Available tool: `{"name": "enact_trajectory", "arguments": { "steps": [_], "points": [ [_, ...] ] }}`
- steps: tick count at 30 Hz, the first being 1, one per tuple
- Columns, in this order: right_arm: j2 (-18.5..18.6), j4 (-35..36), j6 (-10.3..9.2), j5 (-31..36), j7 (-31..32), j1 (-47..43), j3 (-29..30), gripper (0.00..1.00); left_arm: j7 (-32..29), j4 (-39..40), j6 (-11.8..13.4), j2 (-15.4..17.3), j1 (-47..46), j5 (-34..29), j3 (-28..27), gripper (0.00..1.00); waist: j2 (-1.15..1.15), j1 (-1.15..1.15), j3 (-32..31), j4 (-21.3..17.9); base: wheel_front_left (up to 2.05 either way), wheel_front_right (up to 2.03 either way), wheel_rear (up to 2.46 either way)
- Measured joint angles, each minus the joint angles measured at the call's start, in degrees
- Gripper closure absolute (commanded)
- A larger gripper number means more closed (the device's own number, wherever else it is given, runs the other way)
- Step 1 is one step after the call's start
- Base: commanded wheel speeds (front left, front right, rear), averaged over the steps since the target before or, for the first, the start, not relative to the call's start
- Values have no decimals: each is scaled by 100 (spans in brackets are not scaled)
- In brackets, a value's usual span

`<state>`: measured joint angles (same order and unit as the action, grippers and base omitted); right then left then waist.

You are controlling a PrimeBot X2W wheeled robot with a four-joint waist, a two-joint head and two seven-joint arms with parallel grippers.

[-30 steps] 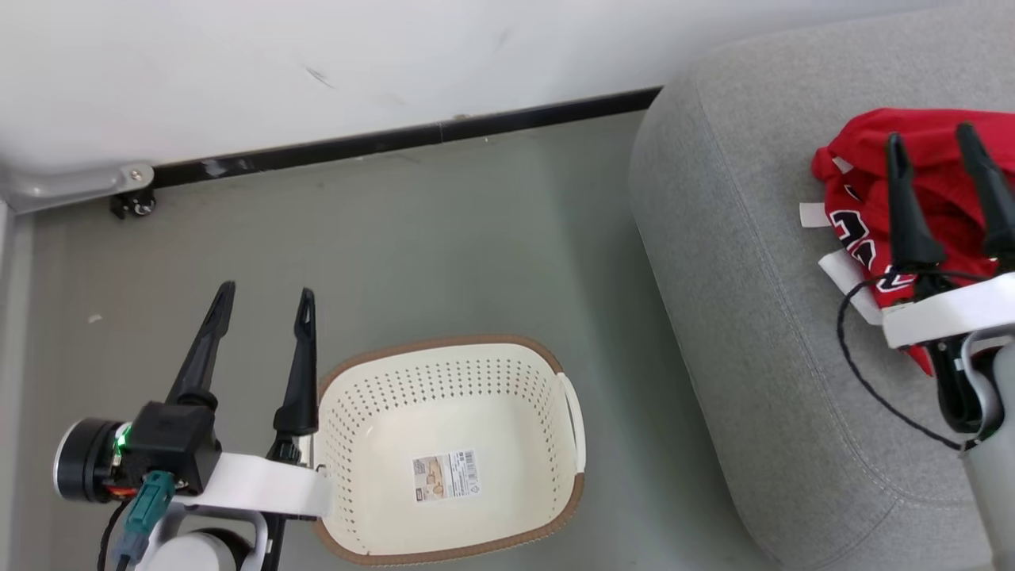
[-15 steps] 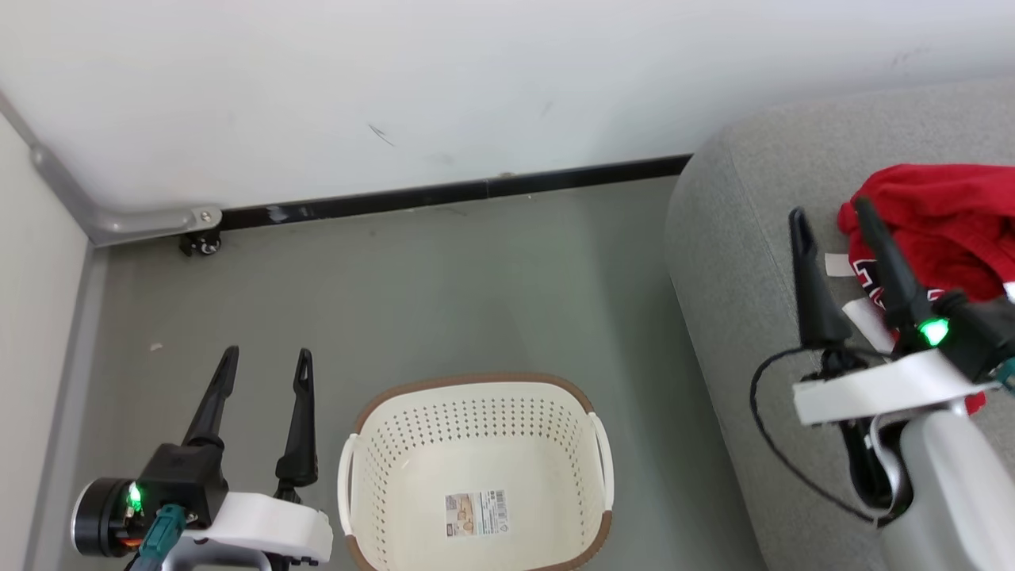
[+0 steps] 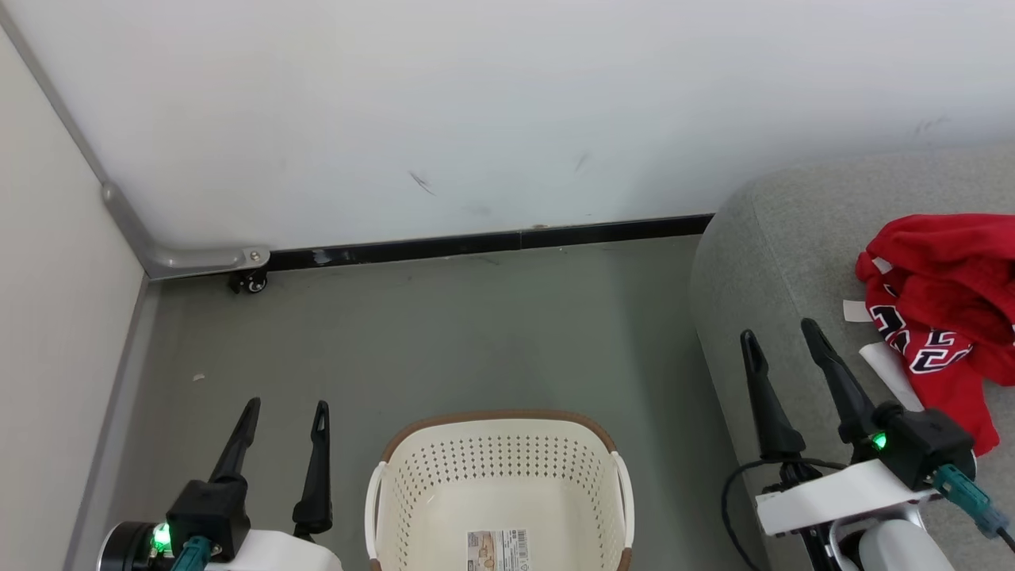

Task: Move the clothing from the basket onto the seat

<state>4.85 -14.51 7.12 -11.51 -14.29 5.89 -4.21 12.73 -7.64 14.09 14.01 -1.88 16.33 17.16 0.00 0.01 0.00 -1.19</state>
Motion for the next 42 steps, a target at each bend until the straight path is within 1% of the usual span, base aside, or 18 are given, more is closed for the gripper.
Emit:
{"name": "enact_trajectory", "arguments": {
  "steps": [6, 10, 17, 32, 42],
  "points": [
    [-101, 129, 0, 156, 0, -292, 213, 0, 26, -119, -53, -5, 21, 1, 44, 0, 0, 0, -176, 75, 0, 0, 0],
    [-141, 169, 0, 190, 1, -436, 243, 0, 41, -164, -59, -10, 22, 1, 74, 0, 0, 0, -249, 99, 0, 0, 0],
    [-196, 309, 0, 197, 1, -689, 237, 0, 41, -275, -156, -33, 22, 20, 91, 0, 0, 0, -361, 120, 0, 0, 0],
    [-214, 538, 0, 193, 1, -859, 196, 0, 44, -399, -158, -55, 21, 114, 37, 0, 0, 0, -370, 28, 0, 0, 0],
    [-216, 651, 0, 75, 1, -973, 136, 0, 71, -422, -157, -110, 15, 116, 30, 0, 0, 0, -362, 1, 0, 0, 0]
  ]
}}
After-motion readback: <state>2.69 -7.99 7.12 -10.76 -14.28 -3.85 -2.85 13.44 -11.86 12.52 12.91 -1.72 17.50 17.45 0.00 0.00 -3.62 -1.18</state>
